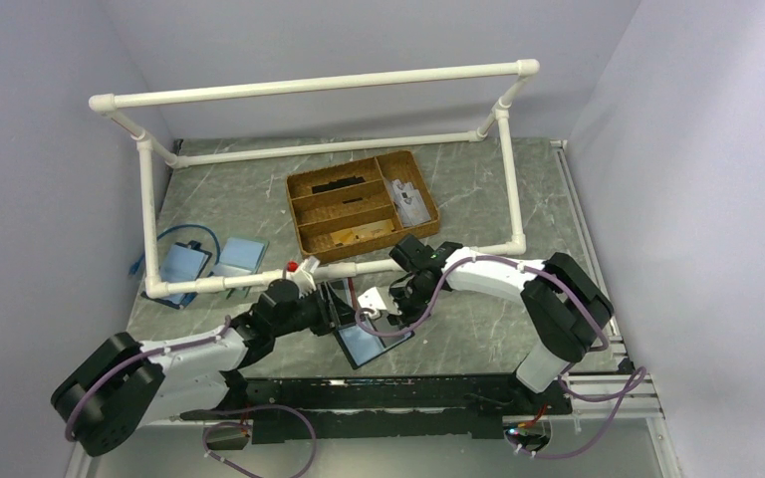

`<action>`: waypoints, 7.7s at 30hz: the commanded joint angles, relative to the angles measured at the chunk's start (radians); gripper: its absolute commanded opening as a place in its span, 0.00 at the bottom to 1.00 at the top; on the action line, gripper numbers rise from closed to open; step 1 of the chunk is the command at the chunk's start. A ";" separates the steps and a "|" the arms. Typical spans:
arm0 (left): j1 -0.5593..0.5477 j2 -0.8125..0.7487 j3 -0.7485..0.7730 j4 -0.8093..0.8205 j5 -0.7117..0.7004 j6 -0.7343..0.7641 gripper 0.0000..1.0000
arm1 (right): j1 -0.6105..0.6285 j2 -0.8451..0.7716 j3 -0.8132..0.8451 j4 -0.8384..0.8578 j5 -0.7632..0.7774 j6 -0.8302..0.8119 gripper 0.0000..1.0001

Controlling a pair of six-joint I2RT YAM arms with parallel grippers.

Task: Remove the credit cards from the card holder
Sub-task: Remove the credit card from the card holder.

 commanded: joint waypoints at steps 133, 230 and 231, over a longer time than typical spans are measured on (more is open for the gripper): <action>-0.099 0.130 -0.073 0.145 -0.133 0.149 0.00 | -0.014 0.136 0.203 -0.126 -0.127 0.217 0.18; -0.097 -0.303 -0.148 0.148 -0.057 0.302 0.50 | -0.107 0.244 0.349 -0.329 -0.733 0.256 0.00; -0.097 -0.287 -0.143 0.159 -0.051 0.304 0.49 | -0.106 0.244 0.349 -0.329 -0.735 0.255 0.00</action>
